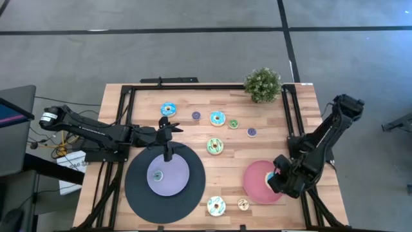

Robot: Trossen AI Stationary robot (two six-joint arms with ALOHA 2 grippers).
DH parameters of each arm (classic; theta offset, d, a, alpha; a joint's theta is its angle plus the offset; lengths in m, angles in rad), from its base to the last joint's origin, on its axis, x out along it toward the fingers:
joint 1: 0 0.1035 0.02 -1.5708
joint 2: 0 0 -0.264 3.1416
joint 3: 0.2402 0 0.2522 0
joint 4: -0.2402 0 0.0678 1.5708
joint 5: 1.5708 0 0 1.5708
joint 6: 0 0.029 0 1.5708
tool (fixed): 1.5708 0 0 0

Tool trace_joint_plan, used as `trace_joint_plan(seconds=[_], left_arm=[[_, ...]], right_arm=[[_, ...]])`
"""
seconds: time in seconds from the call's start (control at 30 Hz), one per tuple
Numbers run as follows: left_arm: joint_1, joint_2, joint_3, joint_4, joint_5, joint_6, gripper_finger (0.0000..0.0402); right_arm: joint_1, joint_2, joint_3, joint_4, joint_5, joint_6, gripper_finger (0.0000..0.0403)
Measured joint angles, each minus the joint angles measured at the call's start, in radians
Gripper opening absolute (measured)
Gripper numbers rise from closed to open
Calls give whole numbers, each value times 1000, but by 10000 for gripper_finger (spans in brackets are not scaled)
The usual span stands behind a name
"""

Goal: Pick & Place donuts
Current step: Put the bottom large blue donut on the pink plate

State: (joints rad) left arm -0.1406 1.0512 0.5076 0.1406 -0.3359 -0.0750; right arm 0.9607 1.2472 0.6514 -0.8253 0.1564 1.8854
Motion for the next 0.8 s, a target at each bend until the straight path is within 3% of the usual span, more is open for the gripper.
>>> trace_joint_plan(seconds=[0.6, 0.8], left_arm=[[0, 0, 0, 8, 0, 1, 329], [0, 0, 0, 7, 0, 0, 329]], right_arm=[[0, 18, 0, 11, 1, -7, 111], [0, 18, 0, 10, 1, -8, 148]])
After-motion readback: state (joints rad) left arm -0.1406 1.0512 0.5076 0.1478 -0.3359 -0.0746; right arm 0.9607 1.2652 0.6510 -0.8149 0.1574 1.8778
